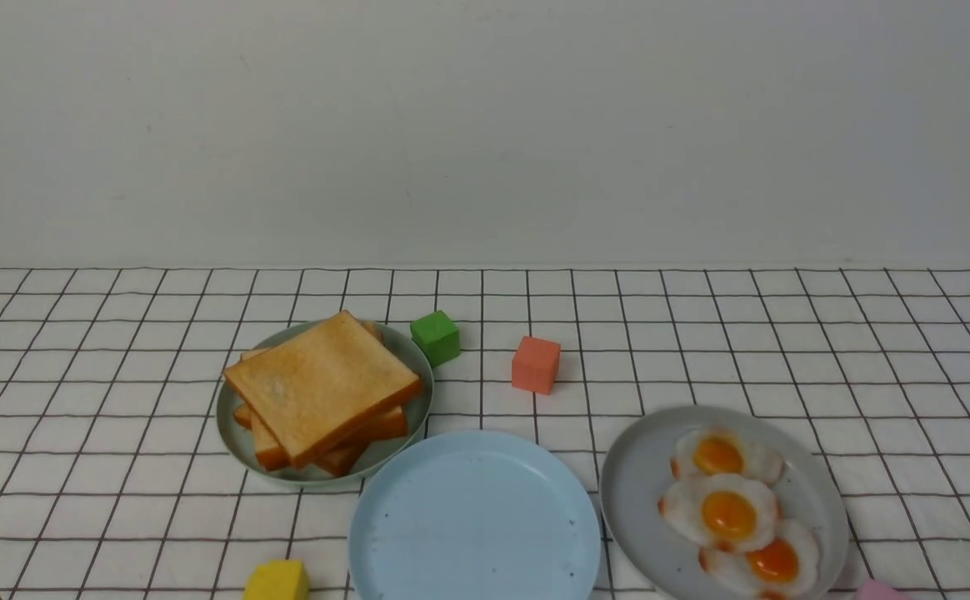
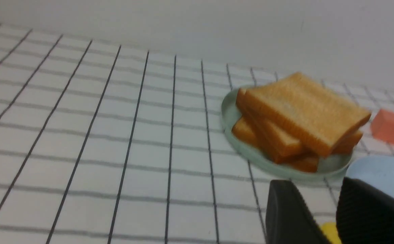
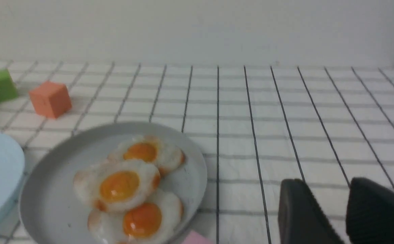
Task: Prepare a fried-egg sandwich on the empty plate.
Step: Use the left arm to grab a slice of bread
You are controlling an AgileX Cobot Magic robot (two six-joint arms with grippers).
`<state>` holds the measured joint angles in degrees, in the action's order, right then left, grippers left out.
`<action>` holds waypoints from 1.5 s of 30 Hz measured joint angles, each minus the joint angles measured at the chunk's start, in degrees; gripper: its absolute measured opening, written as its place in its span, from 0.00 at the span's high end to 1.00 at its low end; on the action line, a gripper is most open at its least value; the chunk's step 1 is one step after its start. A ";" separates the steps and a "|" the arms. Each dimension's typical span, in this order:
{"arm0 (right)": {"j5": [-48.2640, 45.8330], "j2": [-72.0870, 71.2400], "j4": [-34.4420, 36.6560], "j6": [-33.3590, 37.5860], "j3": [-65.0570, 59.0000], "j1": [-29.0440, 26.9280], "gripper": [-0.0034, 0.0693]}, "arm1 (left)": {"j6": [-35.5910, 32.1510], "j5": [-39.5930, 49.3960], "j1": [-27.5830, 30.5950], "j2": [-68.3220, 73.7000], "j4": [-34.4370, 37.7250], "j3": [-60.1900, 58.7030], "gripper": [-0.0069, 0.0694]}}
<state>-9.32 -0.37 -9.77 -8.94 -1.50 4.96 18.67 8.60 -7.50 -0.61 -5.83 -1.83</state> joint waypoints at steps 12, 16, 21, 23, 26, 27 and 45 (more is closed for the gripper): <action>8.63 0.00 -0.11 -0.09 0.00 0.06 0.62 | 0.00 -8.60 0.00 0.00 -0.24 0.00 0.60; 15.87 0.00 2.18 -8.95 0.00 0.06 0.62 | 3.58 -13.68 0.00 0.00 1.70 0.00 0.60; 31.55 0.07 3.62 -21.43 0.30 0.06 0.62 | 14.37 -26.58 0.00 0.00 4.93 0.59 0.60; 33.99 0.80 3.62 -25.35 2.73 0.06 0.62 | 17.66 -25.22 0.00 0.00 5.09 3.58 0.60; 31.03 4.06 3.67 -30.61 12.13 0.06 0.62 | 19.57 -18.20 0.00 1.35 5.09 13.51 0.60; 28.37 5.44 3.60 -31.95 16.37 0.06 0.62 | 19.70 -15.94 0.00 2.69 5.09 17.66 0.60; -13.31 39.32 -19.33 -36.45 43.71 0.06 0.62 | 19.67 27.23 0.00 50.22 4.49 49.20 0.60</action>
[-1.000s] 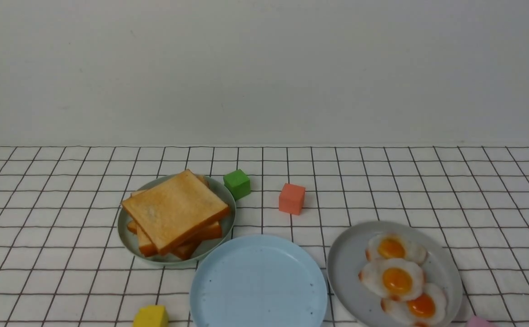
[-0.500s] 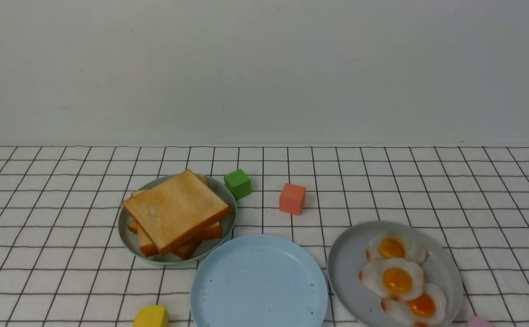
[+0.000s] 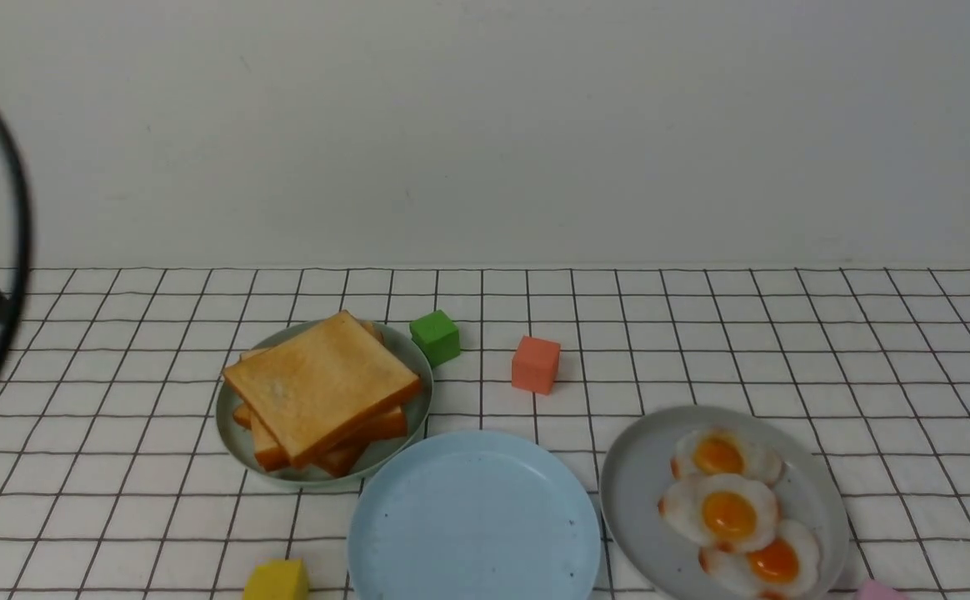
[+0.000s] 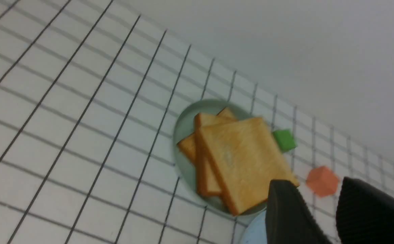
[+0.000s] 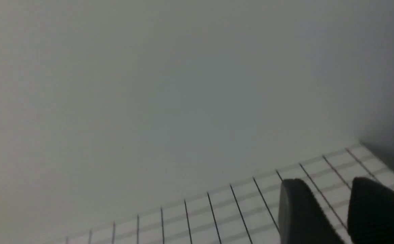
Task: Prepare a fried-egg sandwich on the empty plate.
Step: Use the left arm to grab a slice of bread
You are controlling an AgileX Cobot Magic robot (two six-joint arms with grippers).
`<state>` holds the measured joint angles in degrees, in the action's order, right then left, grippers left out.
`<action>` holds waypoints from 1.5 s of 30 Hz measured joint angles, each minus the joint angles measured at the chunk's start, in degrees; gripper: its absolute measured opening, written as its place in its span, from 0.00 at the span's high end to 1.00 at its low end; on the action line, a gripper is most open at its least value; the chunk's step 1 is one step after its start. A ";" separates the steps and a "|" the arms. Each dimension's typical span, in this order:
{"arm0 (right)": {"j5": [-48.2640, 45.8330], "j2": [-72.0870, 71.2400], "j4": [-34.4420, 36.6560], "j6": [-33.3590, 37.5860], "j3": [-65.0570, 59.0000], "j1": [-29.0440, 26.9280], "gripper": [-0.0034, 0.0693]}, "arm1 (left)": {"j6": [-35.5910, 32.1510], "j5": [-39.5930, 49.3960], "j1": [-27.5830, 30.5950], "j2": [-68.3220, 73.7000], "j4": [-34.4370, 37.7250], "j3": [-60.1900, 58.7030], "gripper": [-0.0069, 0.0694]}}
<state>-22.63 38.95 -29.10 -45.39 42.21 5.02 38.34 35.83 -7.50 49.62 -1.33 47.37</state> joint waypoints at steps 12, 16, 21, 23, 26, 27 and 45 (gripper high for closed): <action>-13.82 9.26 31.56 28.26 -2.68 0.06 0.62 | -1.77 -2.29 0.00 25.21 4.58 4.19 0.60; -18.94 11.72 45.84 41.56 -1.14 0.10 0.62 | -8.83 0.59 1.47 32.41 8.74 11.48 0.60; -20.47 12.65 58.17 55.52 -0.90 0.10 0.62 | -27.73 6.85 10.72 42.55 25.80 20.71 0.60; -20.95 12.65 60.21 58.42 -0.90 0.10 0.62 | -35.11 9.29 13.36 45.27 31.61 22.14 0.59; -21.36 12.65 62.28 60.87 -0.90 0.10 0.62 | -50.67 11.23 17.16 50.29 42.46 22.97 0.53; -21.48 12.65 62.77 61.08 -0.90 0.10 0.62 | -53.53 11.28 17.69 51.16 45.07 22.97 0.51; -22.95 12.65 64.38 61.84 -0.90 0.10 0.62 | -73.83 10.96 17.97 62.57 60.88 23.44 0.38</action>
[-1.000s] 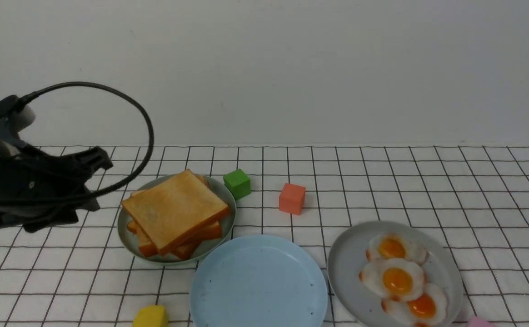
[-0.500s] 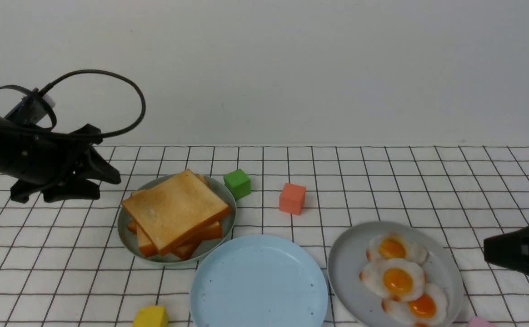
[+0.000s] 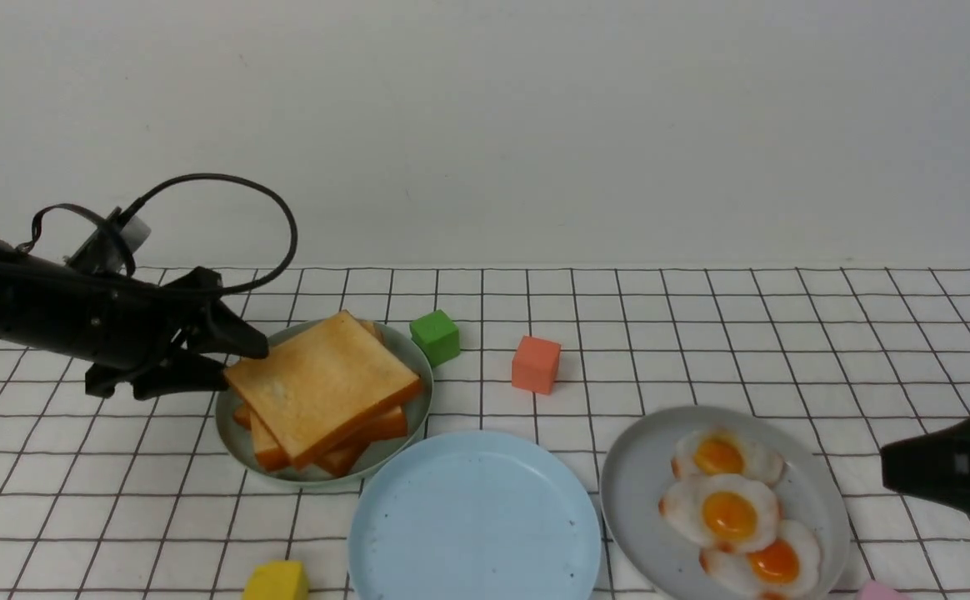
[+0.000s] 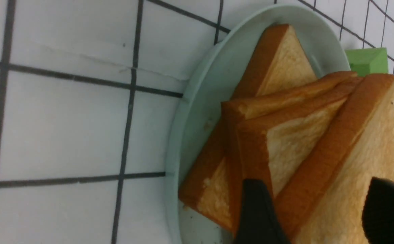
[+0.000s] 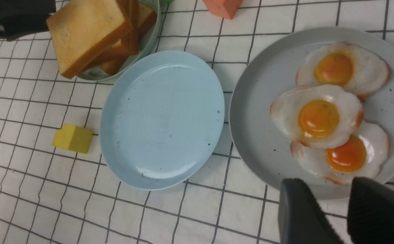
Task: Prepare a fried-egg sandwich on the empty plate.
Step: Use the left arm to grab a slice of bread, then use the left arm to put a slice of bread into the empty plate in the middle
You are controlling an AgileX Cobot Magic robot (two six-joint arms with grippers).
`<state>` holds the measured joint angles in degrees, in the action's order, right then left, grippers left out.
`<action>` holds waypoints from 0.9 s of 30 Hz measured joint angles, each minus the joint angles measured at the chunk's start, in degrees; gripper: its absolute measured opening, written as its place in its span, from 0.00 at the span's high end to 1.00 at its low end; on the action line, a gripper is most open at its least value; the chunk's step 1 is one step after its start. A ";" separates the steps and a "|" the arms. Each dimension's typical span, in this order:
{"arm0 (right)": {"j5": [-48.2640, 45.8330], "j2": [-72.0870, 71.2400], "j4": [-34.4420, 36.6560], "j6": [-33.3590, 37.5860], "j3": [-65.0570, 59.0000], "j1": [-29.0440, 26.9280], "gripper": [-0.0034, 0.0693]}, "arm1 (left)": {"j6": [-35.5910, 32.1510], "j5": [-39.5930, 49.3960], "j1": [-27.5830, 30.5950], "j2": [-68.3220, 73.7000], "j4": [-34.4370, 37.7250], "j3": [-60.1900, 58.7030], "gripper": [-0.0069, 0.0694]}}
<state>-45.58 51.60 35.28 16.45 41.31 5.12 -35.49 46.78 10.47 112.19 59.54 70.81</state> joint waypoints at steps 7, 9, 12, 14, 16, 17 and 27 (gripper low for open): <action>-0.55 0.00 1.43 0.00 0.00 0.00 0.62 | -2.36 0.13 0.00 0.40 0.78 0.00 0.80; -0.55 0.00 1.43 0.00 0.00 0.00 0.62 | -2.47 0.44 0.05 0.40 0.72 0.00 0.89; -0.55 0.00 1.43 0.00 0.00 0.00 0.62 | -2.54 1.79 0.44 0.40 0.72 0.06 0.91; -0.55 0.00 1.43 0.00 0.00 0.00 0.62 | -3.27 3.14 0.93 -0.23 0.58 0.22 0.91; -0.55 0.00 1.43 0.00 0.00 0.00 0.62 | -4.82 4.39 1.14 -1.58 0.58 0.29 0.91; -0.61 0.00 1.43 0.00 0.00 0.00 0.62 | -6.15 5.09 1.14 -2.60 0.64 0.41 0.91; -0.34 0.00 1.43 0.00 0.00 0.00 0.62 | -22.39 15.50 -7.99 -7.96 3.44 -0.88 0.91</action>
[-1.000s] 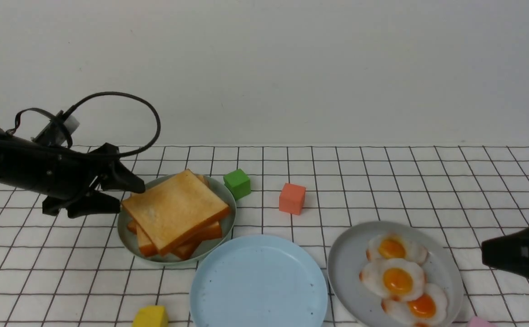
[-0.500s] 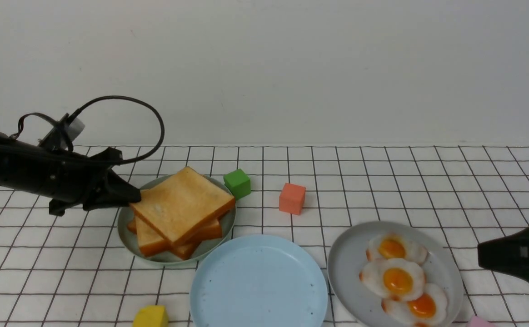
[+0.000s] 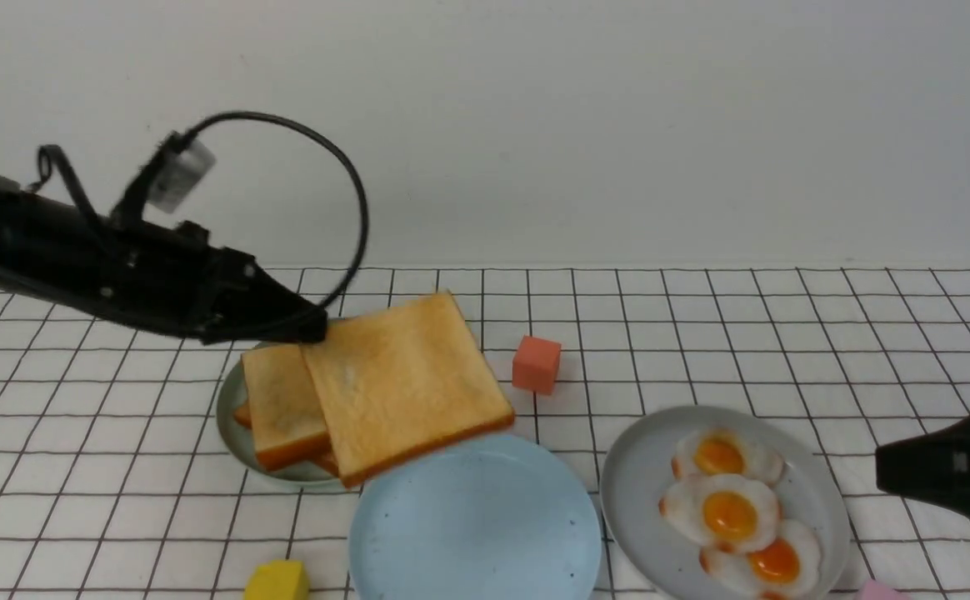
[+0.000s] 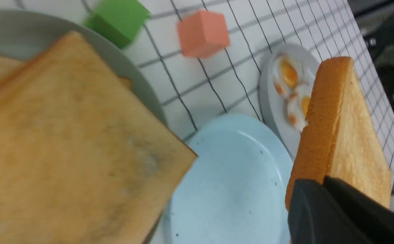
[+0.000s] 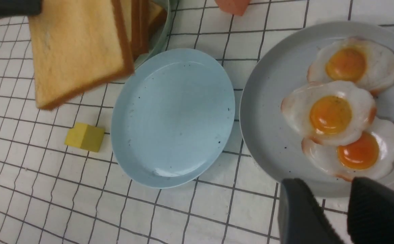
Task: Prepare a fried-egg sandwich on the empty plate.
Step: Use the left arm to put a slice of bread into the empty plate in the middle, then use the right arm to grab a fried egg
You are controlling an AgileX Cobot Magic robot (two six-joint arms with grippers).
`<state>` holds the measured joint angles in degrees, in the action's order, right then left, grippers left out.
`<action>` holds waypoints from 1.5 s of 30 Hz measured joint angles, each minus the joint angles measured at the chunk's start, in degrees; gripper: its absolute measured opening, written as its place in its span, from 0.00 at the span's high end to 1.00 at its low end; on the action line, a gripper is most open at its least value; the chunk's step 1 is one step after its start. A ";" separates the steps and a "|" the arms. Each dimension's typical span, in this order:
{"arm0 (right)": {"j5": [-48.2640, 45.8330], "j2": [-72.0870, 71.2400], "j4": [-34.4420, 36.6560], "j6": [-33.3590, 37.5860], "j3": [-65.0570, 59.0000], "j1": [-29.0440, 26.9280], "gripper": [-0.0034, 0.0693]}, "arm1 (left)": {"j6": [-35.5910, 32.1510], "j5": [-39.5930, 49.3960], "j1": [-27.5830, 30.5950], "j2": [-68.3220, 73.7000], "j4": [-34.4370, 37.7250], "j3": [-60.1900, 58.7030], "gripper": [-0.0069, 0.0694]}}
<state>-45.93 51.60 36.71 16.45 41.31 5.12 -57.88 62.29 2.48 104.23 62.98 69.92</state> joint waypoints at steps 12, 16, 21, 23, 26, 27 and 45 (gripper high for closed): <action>0.06 0.00 -1.87 0.00 0.00 0.00 0.62 | 8.80 -15.78 -14.79 5.14 -13.41 -0.71 0.87; 2.01 0.52 -3.04 -2.50 0.13 0.00 0.57 | 15.12 -18.31 -16.86 4.95 -18.08 -0.71 0.76; 1.96 4.39 -7.25 -7.56 2.09 0.00 0.44 | 20.61 -19.79 -16.86 2.42 -23.12 -0.71 0.55; 3.20 8.06 -8.22 -10.68 3.21 0.00 0.36 | 24.90 -20.57 -16.86 -1.40 -26.53 -0.71 0.36; 6.37 12.49 -6.74 -12.11 3.47 0.00 0.30 | 27.70 -20.32 -16.86 -5.98 -28.75 -0.71 0.18; 6.84 12.84 -6.74 -12.11 3.47 0.00 0.29 | 27.70 -20.20 -16.86 -6.35 -28.75 -0.71 0.17; 13.56 40.54 1.50 0.36 9.24 0.00 0.28 | 19.47 -3.58 -36.35 -37.04 -25.55 -1.03 0.87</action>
<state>-32.37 92.14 38.21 16.81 50.55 5.12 -38.41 58.71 -33.86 67.19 37.43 68.89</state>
